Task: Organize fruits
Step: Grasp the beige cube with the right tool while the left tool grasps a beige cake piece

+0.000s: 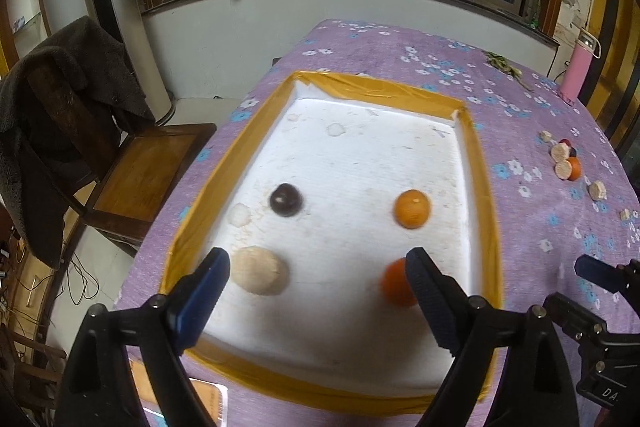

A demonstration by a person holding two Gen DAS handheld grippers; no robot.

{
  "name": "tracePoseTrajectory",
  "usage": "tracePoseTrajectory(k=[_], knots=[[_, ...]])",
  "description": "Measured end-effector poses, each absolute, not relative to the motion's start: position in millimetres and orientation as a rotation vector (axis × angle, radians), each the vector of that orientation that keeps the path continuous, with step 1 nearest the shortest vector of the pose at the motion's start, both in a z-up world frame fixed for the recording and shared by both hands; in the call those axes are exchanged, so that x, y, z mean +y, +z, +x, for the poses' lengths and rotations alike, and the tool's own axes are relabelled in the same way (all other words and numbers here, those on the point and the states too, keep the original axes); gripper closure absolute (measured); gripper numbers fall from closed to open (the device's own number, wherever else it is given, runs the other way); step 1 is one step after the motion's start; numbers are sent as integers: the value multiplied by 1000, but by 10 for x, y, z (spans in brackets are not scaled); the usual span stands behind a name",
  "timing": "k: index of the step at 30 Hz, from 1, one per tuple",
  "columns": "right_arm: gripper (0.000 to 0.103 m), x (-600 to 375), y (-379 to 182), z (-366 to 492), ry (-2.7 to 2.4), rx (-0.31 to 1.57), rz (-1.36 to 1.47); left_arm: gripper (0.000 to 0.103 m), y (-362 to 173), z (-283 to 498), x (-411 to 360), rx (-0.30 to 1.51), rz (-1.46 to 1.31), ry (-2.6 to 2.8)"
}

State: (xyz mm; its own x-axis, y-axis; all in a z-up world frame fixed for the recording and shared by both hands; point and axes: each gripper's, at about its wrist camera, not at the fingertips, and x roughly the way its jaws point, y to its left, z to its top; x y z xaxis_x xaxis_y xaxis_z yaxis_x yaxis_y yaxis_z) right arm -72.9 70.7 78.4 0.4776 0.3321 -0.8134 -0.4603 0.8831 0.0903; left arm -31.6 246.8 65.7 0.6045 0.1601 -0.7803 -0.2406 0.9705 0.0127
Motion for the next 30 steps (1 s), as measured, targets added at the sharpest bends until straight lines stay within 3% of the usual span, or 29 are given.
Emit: tracePoseTrajectory(k=[5, 16, 23, 30], knots=[[32, 333, 767, -740, 413, 958, -96, 11, 727, -270, 2164, 886, -95, 181], [32, -798, 748, -505, 152, 946, -32, 10, 742, -72, 1314, 907, -32, 45], [31, -1618, 707, 68, 83, 963, 53, 10, 725, 138, 830, 925, 11, -8], [32, -1701, 501, 604, 106, 984, -14, 10, 632, 541, 389, 964, 66, -45]])
